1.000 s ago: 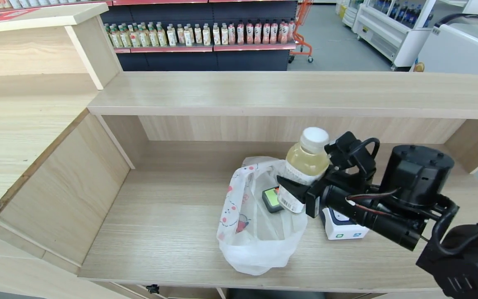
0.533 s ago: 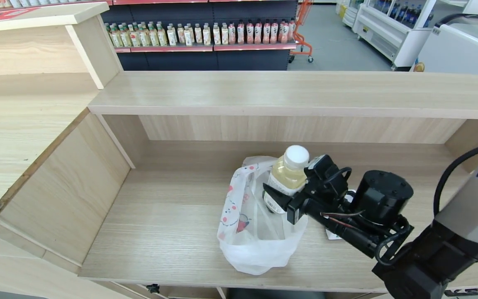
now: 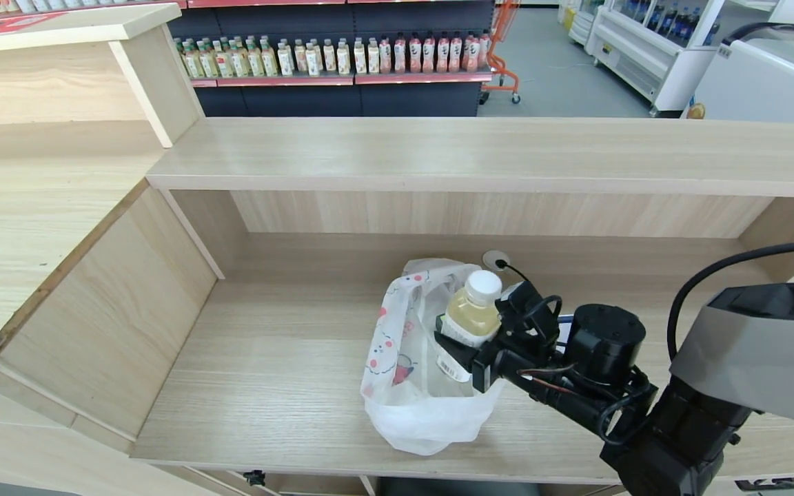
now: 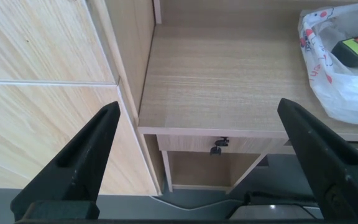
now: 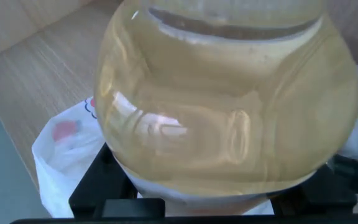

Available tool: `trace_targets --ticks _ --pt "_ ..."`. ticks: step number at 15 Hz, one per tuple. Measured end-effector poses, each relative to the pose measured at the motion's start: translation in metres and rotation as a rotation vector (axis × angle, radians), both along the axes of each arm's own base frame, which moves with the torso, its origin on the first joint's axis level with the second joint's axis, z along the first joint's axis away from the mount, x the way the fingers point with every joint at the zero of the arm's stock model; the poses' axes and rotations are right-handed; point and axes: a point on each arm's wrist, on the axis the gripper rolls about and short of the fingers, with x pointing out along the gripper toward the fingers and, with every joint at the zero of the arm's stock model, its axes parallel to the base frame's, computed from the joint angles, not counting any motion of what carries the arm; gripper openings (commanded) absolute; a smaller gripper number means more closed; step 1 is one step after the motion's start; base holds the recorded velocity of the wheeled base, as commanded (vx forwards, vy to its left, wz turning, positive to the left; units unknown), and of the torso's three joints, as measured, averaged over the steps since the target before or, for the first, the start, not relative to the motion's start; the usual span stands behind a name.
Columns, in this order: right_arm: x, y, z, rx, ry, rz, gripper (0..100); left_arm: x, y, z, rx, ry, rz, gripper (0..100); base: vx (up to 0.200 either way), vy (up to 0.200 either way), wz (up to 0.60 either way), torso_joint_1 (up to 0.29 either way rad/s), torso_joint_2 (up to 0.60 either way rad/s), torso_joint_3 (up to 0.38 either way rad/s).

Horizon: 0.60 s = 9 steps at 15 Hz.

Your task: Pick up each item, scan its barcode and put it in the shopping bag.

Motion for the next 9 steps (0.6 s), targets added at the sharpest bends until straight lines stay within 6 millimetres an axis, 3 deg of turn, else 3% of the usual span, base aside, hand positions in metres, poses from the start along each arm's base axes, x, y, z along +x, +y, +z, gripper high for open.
trace_targets --ticks 5,9 --pt "0.001 -0.001 -0.028 -0.040 0.085 0.072 0 0.000 0.000 0.000 0.000 0.000 0.000 100 0.000 0.000 0.00 0.000 0.00 0.000" --pt "0.003 -0.003 -0.035 -0.081 0.074 0.062 0 0.000 0.000 0.000 0.000 0.000 0.001 100 0.000 0.000 0.00 0.000 0.00 0.000"
